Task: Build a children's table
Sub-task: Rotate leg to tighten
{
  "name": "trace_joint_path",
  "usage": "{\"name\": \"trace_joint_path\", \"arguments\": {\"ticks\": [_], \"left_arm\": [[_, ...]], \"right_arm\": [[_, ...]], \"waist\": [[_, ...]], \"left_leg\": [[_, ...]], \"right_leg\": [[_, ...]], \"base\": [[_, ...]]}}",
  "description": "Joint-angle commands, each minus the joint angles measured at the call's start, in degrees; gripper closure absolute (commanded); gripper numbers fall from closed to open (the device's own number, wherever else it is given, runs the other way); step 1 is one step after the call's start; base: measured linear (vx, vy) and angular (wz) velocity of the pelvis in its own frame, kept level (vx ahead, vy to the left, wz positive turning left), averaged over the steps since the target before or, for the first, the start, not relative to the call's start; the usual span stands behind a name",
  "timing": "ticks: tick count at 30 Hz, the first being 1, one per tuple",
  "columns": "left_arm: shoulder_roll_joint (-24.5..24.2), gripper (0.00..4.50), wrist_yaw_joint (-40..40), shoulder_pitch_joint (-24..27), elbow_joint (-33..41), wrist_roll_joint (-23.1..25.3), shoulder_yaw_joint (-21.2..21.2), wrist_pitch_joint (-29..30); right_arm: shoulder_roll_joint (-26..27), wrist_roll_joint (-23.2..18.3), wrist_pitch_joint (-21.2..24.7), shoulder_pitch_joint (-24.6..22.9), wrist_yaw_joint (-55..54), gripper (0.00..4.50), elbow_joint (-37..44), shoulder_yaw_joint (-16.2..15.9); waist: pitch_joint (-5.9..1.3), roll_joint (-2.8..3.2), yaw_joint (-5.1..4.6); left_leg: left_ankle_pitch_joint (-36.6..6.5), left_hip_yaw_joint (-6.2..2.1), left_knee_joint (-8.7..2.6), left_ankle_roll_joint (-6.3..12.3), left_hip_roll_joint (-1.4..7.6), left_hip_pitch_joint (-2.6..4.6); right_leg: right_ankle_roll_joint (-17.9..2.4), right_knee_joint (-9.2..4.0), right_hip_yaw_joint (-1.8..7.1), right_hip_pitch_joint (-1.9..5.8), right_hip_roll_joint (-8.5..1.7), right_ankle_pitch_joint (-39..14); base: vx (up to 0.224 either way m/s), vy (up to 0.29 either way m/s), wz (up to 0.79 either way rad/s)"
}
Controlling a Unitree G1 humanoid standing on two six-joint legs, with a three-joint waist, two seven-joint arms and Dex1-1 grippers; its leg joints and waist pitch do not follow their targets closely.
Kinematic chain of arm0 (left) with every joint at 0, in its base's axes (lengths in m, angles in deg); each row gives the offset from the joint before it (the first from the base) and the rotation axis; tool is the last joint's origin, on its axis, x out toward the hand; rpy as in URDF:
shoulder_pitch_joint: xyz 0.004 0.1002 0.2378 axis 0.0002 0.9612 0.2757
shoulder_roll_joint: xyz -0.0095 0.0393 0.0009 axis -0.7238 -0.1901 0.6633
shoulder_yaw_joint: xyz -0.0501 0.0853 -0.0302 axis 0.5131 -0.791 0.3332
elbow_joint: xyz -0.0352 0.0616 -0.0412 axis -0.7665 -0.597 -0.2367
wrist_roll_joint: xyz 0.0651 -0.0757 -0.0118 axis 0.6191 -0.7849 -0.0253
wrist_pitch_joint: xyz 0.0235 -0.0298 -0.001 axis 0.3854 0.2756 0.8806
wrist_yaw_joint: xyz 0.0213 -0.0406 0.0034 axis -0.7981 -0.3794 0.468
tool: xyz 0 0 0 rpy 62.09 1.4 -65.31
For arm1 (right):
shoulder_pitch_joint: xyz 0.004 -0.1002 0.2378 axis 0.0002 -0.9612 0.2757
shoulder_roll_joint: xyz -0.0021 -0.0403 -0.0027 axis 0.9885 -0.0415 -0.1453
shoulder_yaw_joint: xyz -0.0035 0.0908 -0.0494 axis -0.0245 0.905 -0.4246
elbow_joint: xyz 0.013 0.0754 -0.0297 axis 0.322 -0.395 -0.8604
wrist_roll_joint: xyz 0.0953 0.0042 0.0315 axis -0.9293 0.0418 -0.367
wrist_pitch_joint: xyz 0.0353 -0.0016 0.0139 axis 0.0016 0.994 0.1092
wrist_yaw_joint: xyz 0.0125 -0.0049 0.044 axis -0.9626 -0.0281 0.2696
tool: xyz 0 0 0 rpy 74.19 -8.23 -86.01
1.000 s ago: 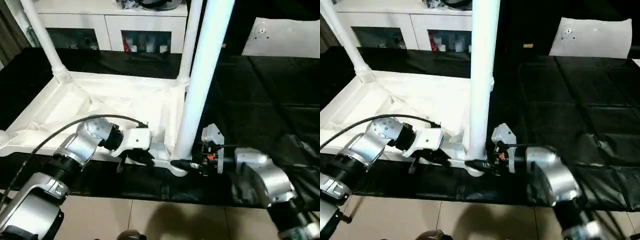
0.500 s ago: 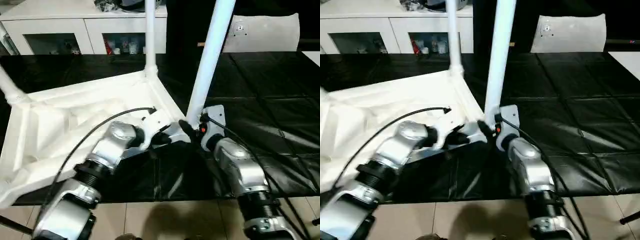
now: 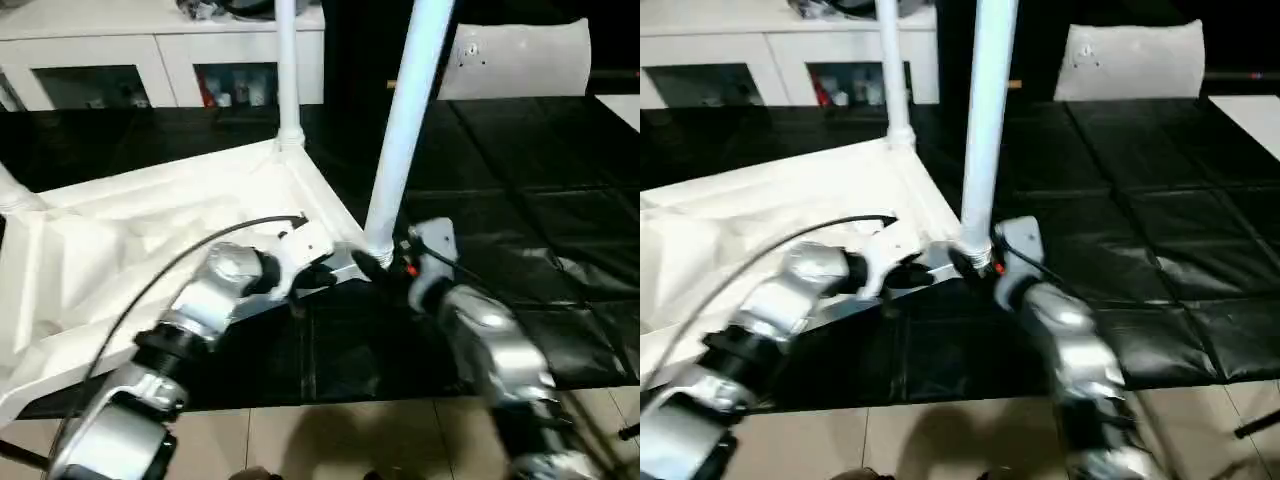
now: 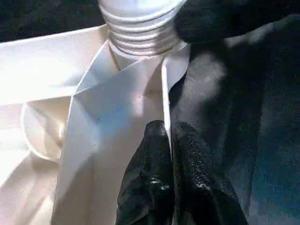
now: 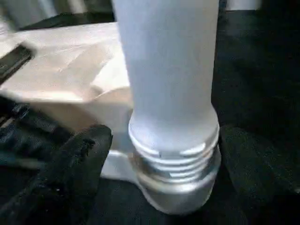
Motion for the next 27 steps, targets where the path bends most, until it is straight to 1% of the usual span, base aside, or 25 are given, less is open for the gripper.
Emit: {"name": "trace_joint_path", "arguments": {"ticks": [1, 2, 3, 5, 6, 7, 8, 9, 10, 11, 12, 14, 16, 17, 18, 19, 21, 22, 23, 25, 26, 27], "left_arm": [[-1.17, 4.5, -2.15, -0.18, 0.98, -0.21, -0.01, -2.82], [-2.68, 4.5, -4.62, -0.16, 0.68, -0.21, -0.93, -4.2], [-2.74, 4.5, -4.72, -0.16, 0.67, -0.21, -0.97, -4.29], [-5.41, 4.5, -10.56, -0.25, 0.04, -1.06, -2.63, -7.98], [-6.14, 4.5, -12.64, -0.38, -0.16, -1.5, -3.02, -9.08], [-6.37, 4.5, -13.51, -0.47, -0.22, -1.74, -3.12, -9.31], [-7.18, 4.5, -16.49, -0.92, -0.29, -2.14, -3.76, -10.46], [-7.49, 4.5, -17.68, -1.07, -0.3, -2.27, -4.05, -11.11], [-7.71, 4.5, -18.75, -1.23, -0.38, -2.49, -4.18, -11.39], [-7.98, 4.5, -20.25, -1.49, -0.6, -2.7, -4.47, -12.06], [-8.29, 4.5, -21.64, -1.63, -0.65, -2.8, -4.87, -12.67], [-8.65, 4.5, -23.74, -2.03, -0.74, -2.75, -5.69, -13.7], [-8.82, 4.5, -24.59, -2.31, -1.04, -2.85, -6.11, -14.62], [-8.85, 4.5, -25.73, -2.72, -1.48, -2.93, -6.66, -15.59], [-8.79, 4.5, -27.14, -3.0, -1.56, -2.94, -7.25, -16.28], [-8.68, 4.5, -27.65, -3.03, -1.4, -3.08, -7.35, -16.2], [-8.52, 4.5, -28.01, -3.09, -1.23, -3.16, -7.47, -16.33], [-8.22, 4.5, -28.74, -3.26, -1.02, -3.02, -7.87, -16.73], [-8.08, 4.5, -29.25, -3.41, -1.08, -2.79, -8.25, -17.35], [-7.92, 4.5, -29.98, -3.45, -0.98, -2.8, -8.65, -17.65], [-7.8, 4.5, -30.1, -3.48, -0.91, -2.78, -8.86, -18.02], [-7.69, 4.5, -30.22, -3.52, -0.94, -2.73, -9.0, -18.27]], "right_arm": [[-0.41, -0.83, -0.55, -0.45, 3.83, 0.13, 1.6, -2.04], [-2.6, -1.18, -1.18, -0.6, 6.83, 0.06, 1.74, -2.11], [-2.67, -1.2, -1.2, -0.6, 6.95, 0.06, 1.75, -2.11], [-6.67, -2.55, -1.85, -0.45, 13.49, 0.06, 2.19, -1.97], [-8.02, -3.06, -1.95, -0.28, 15.75, 0.06, 2.26, -1.95], [-8.55, -3.28, -2.0, -0.17, 16.68, 0.06, 2.25, -1.94], [-10.48, -4.08, -1.69, 0.41, 20.05, 0.06, 2.14, -2.11], [-11.23, -4.42, -1.55, 0.61, 21.38, 0.06, 2.13, -2.25], [-11.99, -4.58, -1.48, 0.86, 22.67, 0.06, 2.16, -2.54], [-13.02, -4.77, -1.54, 1.23, 24.48, 0.06, 2.09, -2.96], [-13.66, -4.66, -1.74, 1.62, 25.56, 0.06, 1.91, -3.34], [-14.72, -4.34, -2.17, 2.61, 27.85, 0.06, 1.25, -4.31], [-15.25, -4.32, -2.3, 3.08, 29.14, 0.06, 0.94, -4.87], [-16.05, -3.57, -3.49, 3.71, 31.3, 0.06, 0.6, -6.29], [-16.41, -2.81, -4.77, 4.1, 32.94, 0.06, 0.42, -7.54], [-16.4, -2.57, -5.16, 4.24, 33.51, 0.06, 0.27, -7.89], [-16.3, -2.42, -5.35, 4.45, 34.08, 0.06, 0.1, -8.34], [-16.13, -2.08, -5.77, 4.96, 34.97, 0.06, -0.4, -9.26], [-16.06, -1.87, -5.96, 5.35, 35.6, 0.06, -0.77, -9.91], [-15.88, -1.63, -6.26, 5.78, 36.0, 0.06, -1.29, -10.4], [-15.73, -1.74, -6.26, 6.12, 36.19, 0.06, -1.64, -10.67], [-15.63, -1.81, -6.33, 6.34, 36.52, 0.23, -1.92, -10.9]], "waist": [[-4.2, -0.3, 0.68], [-4.13, -0.27, 0.75], [-4.07, -0.3, 0.75], [-3.93, -0.16, 1.13], [-3.88, 0.05, 1.41], [-3.91, -0.05, 1.67], [-3.9, -0.26, 1.9], [-3.9, -0.05, 2.33], [-3.9, -0.07, 2.42], [-3.92, -0.2, 2.87], [-3.93, -0.18, 3.08], [-3.92, -0.12, 3.63], [-3.98, -0.16, 3.93], [-4.04, -0.27, 4.12], [-4.07, -0.45, 4.18], [-4.09, -0.38, 4.49], [-4.12, -0.47, 4.71], [-4.16, -0.6, 4.82], [-4.18, -0.54, 4.99], [-4.19, -0.66, 5.1], [-4.16, -0.5, 5.29], [-4.12, -0.5, 5.31]], "left_leg": [[-0.33, -2.8, -3.31, 9.0, 6.39, 0.23], [-0.79, -2.83, -3.42, 8.97, 6.63, 0.3], [-1.1, -2.83, -3.45, 8.91, 6.64, 0.21], [-2.92, -2.85, -3.55, 7.94, 6.9, 0.37], [-3.48, -2.91, -3.54, 7.85, 6.84, 0.44], [-3.75, -2.83, -3.64, 7.33, 7.09, 0.5], [-3.55, -2.77, -3.66, 7.01, 7.22, 0.53], [-4.09, -2.78, -3.63, 6.77, 7.3, 0.69], [-4.12, -2.72, -3.64, 6.64, 7.37, 0.63], [-4.24, -2.64, -3.57, 6.43, 7.3, 0.74], [-4.04, -2.64, -3.56, 6.33, 7.32, 0.66], [-4.31, -2.67, -3.62, 5.76, 7.51, 0.88], [-4.73, -2.62, -3.6, 5.33, 7.45, 0.85], [-4.42, -2.67, -3.55, 5.15, 7.4, 0.8], [-4.32, -2.61, -3.53, 5.18, 7.38, 0.81], [-4.1, -2.56, -3.44, 5.15, 7.34, 0.83], [-3.63, -2.62, -3.45, 5.33, 7.43, 0.76], [-3.41, -2.61, -3.43, 5.49, 7.45, 0.73], [-3.34, -2.61, -3.4, 5.53, 7.44, 0.73], [-3.13, -2.62, -3.36, 5.53, 7.4, 0.7], [-3.38, -2.6, -3.33, 5.38, 7.41, 0.76], [-3.61, -2.62, -3.37, 5.27, 7.44, 0.71]], "right_leg": [[-13.83, -3.31, 4.22, 3.81, -7.33, 3.25], [-13.93, -3.38, 4.0, 3.75, -7.19, 2.14], [-13.93, -3.44, 3.94, 3.79, -7.16, 1.37], [-13.69, -3.68, 3.83, 3.74, -7.26, -1.65], [-13.55, -3.85, 3.75, 3.72, -7.25, -2.44], [-13.33, -3.65, 3.79, 3.75, -7.15, -2.54], [-13.5, -3.54, 3.77, 3.65, -7.17, -2.1], [-13.72, -3.48, 3.71, 3.54, -7.23, -2.54], [-13.74, -3.42, 3.75, 3.54, -7.24, -2.58], [-13.72, -3.47, 3.71, 3.51, -7.27, -3.06], [-13.59, -3.41, 3.73, 3.58, -7.32, -3.17], [-13.48, -3.33, 3.72, 3.22, -7.31, -3.65], [-13.42, -3.35, 3.76, 3.32, -7.44, -4.13], [-13.35, -3.26, 3.72, 3.35, -7.46, -3.97], [-13.22, -3.31, 3.73, 3.36, -7.45, -3.98], [-12.99, -3.28, 3.76, 3.28, -7.52, -4.06], [-12.96, -3.18, 3.75, 3.31, -7.52, -3.78], [-12.93, -3.16, 3.72, 3.3, -7.53, -3.77], [-12.84, -3.16, 3.69, 3.27, -7.54, -4.19], [-12.74, -3.16, 3.67, 3.2, -7.53, -4.7], [-12.5, -3.34, 3.7, 3.16, -7.57, -5.51], [-12.37, -3.34, 3.71, 3.15, -7.53, -5.9]], "base": [[0.0, 0.0, 0.0], [0.0, 0.0, 0.0], [0.0, 0.0, 0.0], [0.0, 0.0, 0.0], [0.0, 0.0, 0.0], [0.0, 0.0, 0.0], [0.0, 0.0, 0.0], [0.0, 0.0, 0.0], [0.0, 0.0, 0.0], [0.0, 0.0, 0.0], [0.0, 0.0, 0.0], [0.0, 0.0, 0.0], [0.0, 0.0, 0.0], [0.0, 0.0, 0.0], [0.0, 0.0, 0.0], [0.0, 0.0, 0.0], [0.0, 0.0, 0.0], [0.0, 0.0, 0.0], [0.0, 0.0, 0.0], [0.0, 0.0, 0.0], [0.0, 0.0, 0.0], [0.0, 0.0, 0.0]]}}
